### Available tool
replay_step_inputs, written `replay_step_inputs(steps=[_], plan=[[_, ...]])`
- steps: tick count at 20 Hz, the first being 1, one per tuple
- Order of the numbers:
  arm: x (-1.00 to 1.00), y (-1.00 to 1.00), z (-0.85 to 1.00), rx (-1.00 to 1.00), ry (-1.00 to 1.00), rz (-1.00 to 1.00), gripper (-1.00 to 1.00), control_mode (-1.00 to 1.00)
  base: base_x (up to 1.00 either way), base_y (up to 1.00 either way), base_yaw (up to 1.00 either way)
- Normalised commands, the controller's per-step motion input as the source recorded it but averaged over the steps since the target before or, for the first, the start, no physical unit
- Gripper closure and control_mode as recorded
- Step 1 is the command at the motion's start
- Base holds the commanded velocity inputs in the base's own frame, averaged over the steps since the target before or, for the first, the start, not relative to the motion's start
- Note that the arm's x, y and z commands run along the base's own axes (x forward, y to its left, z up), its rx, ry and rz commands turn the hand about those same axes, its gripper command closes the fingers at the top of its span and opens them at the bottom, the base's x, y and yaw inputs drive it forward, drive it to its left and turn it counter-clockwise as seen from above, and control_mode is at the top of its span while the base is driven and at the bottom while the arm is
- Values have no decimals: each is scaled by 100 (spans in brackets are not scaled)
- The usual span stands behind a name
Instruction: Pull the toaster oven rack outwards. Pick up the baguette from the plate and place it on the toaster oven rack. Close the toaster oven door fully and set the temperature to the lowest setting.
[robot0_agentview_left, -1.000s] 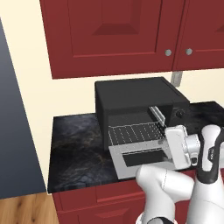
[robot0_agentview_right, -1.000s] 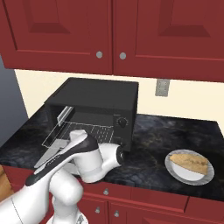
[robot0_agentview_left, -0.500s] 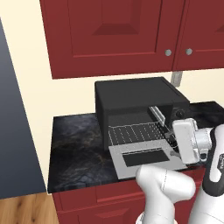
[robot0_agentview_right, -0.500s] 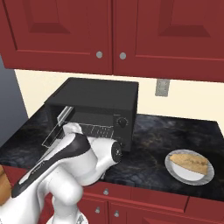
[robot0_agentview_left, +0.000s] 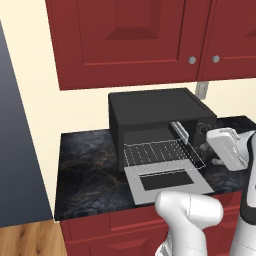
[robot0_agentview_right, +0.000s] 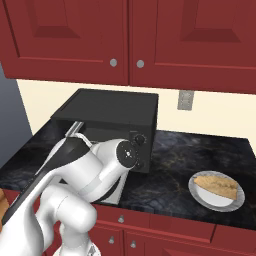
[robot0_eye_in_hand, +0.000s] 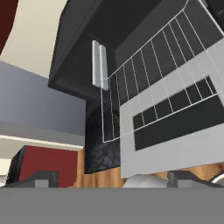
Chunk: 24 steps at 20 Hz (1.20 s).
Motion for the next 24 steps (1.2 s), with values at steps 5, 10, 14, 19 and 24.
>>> replay_step_inputs(steps=[5, 10, 14, 19, 24], plan=[[-25, -73, 4, -41, -9, 7, -100, -100, 0, 0, 0], [-2, -75, 15, -36, -1, 11, -100, -100, 0, 0, 0], [15, -62, 0, -21, 2, 8, -100, -100, 0, 0, 0], [43, -44, -40, -4, 6, -3, -100, -100, 0, 0, 0], [52, -48, -29, 0, 4, -21, -100, -100, 0, 0, 0]])
